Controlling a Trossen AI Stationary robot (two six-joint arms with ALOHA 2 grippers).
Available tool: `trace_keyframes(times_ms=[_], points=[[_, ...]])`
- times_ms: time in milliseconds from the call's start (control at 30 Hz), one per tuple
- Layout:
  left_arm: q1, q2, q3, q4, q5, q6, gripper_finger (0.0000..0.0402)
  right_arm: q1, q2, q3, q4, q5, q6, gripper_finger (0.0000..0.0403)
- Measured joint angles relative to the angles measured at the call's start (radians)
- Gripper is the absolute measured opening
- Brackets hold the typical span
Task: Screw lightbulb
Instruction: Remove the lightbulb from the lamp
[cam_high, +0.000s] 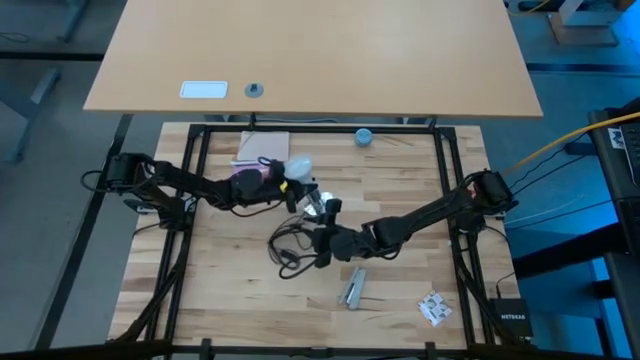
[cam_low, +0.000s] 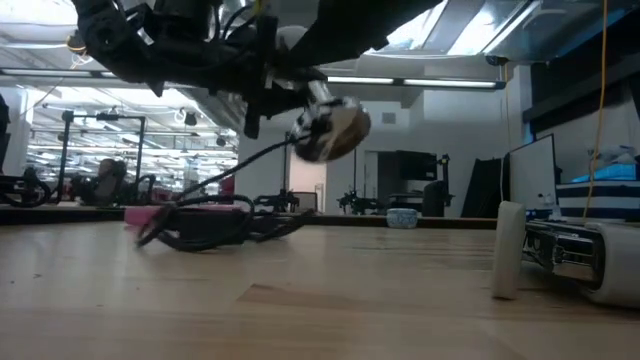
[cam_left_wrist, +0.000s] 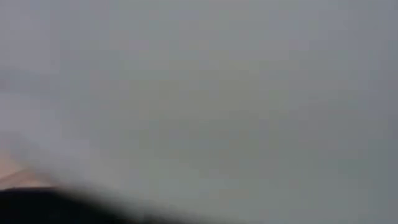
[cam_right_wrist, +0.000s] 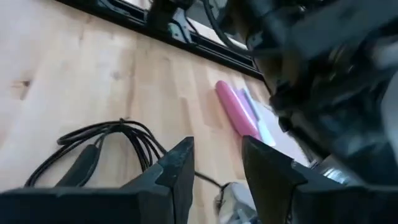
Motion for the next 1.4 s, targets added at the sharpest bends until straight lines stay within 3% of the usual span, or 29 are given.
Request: trace_keyframes(times_ms=[133, 333, 533, 933, 1200, 1400], points=[[0.006, 0.000, 0.000, 0.088, 0.016, -0.038, 0.0138, 0.000, 0.004, 0.000, 0.004, 0.093, 0.000, 0.0137], [0.005, 0.000, 0.001, 0.153, 0.024, -0.047, 0.0152, -0.001, 0.024, 0.000, 0.026, 0.080, 0.000, 0.0137], [0.004, 0.000, 0.014, 0.144, 0.045, -0.040, 0.0141, 0.000, 0.124, 0.000, 0.139, 0.072, -0.004, 0.0137], [-0.001, 0.000, 0.017, 0.147, 0.077, -0.046, 0.0153, 0.001, 0.216, 0.000, 0.128, 0.428, -0.001, 0.0137], [-0.001, 0.000, 0.017, 0.149, 0.083, -0.043, 0.0154, -0.006, 0.216, 0.000, 0.119, 0.433, 0.003, 0.0137], [0.000, 0.000, 0.017, 0.138, 0.085, -0.012, 0.0155, -0.008, 0.216, 0.000, -0.051, 0.517, 0.000, 0.0137]])
